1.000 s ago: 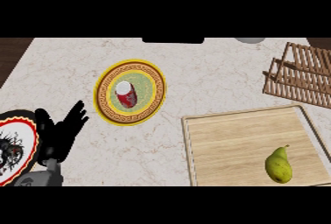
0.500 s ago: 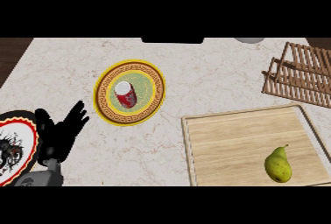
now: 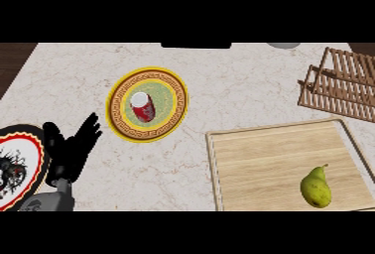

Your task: Pick the bell pepper from the tray and place it in the tiered shelf

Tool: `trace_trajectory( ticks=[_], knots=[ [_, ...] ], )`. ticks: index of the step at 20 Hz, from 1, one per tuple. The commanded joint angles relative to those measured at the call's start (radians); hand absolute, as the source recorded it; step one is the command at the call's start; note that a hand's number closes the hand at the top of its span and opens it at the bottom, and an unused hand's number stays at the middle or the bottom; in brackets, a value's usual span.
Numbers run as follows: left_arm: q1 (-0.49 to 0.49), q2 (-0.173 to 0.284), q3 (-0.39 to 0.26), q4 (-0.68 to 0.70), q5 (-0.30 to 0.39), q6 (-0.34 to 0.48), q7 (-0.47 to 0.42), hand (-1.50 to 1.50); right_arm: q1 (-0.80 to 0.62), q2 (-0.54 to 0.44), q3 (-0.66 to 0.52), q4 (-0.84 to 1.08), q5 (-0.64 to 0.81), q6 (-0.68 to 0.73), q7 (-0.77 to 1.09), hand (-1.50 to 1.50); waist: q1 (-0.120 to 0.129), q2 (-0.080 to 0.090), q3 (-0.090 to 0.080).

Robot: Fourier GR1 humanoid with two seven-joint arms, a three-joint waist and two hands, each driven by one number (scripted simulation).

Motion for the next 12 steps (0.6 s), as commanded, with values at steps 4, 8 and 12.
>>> trace_trajectory(
  ticks=[4, 8, 12],
  knots=[
    [0.028, -0.005, -0.009, -0.007, -0.001, -0.010, 0.002, 0.00, 0.070, -0.166, -0.098, 0.054, -0.065, -0.037, 0.033, -1.50, -0.005, 0.003, 0.000],
    [-0.038, 0.020, 0.030, 0.059, 0.008, -0.008, 0.014, 0.00, 0.143, -0.182, -0.153, 0.096, -0.117, 0.020, -0.001, -1.50, -0.016, 0.006, 0.001],
    [0.002, -0.003, 0.010, -0.009, 0.004, 0.013, 0.039, 0.00, 0.243, -0.281, -0.190, 0.129, -0.152, 0.185, -0.021, -1.50, -0.025, 0.000, 0.004]
  ],
)
